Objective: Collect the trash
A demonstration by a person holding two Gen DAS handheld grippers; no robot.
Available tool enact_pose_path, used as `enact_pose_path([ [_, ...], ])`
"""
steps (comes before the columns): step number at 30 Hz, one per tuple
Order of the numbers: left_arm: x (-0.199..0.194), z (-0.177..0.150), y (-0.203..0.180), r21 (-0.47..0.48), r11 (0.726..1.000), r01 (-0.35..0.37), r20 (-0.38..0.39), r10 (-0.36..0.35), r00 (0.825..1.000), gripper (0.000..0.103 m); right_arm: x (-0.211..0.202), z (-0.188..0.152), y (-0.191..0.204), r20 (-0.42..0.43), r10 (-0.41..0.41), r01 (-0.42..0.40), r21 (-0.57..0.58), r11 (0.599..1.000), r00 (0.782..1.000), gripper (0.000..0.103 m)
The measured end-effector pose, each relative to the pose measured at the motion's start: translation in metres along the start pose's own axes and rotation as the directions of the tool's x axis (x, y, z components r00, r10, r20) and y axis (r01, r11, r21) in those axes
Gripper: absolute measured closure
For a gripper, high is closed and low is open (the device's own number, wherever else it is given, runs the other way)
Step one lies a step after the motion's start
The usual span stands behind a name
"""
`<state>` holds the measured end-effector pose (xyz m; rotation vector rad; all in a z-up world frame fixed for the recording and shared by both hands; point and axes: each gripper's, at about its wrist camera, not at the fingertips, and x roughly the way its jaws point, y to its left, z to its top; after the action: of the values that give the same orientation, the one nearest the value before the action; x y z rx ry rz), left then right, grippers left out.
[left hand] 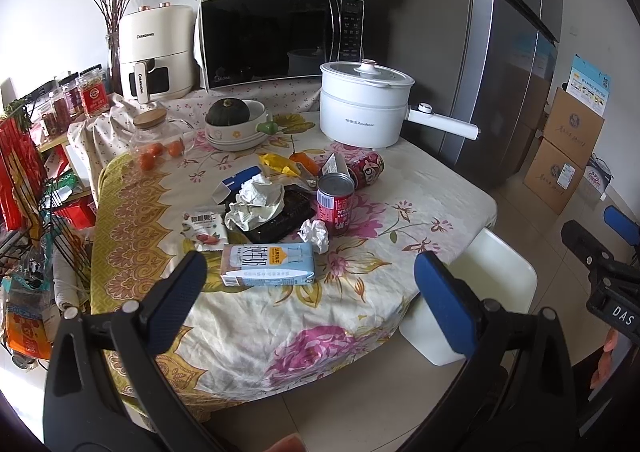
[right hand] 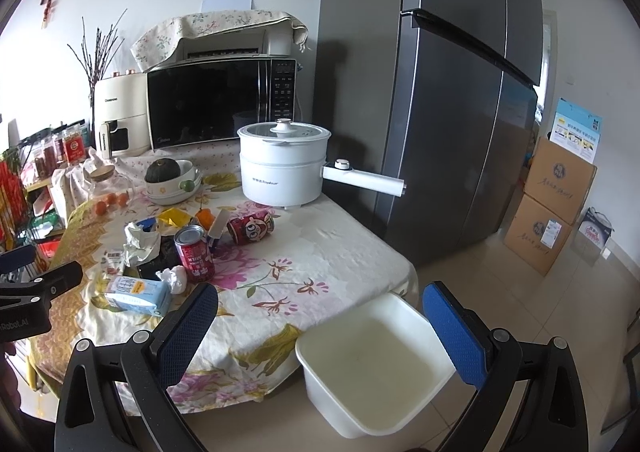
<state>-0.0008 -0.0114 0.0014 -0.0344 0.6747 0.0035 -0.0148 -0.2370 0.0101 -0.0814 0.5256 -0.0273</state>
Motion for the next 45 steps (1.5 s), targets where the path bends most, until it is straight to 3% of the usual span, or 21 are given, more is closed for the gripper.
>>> enact_pose_path([
  [45, 0.0025, -0.0017, 0.0019, 0.014, 1.000, -0.011, -0.004, 0.011, 1.000, 0.000, -0.0021, -0.0002, -0.0049, 0.007, -0.003, 0.003, 0.015, 1.000, 1.000, 0.000],
])
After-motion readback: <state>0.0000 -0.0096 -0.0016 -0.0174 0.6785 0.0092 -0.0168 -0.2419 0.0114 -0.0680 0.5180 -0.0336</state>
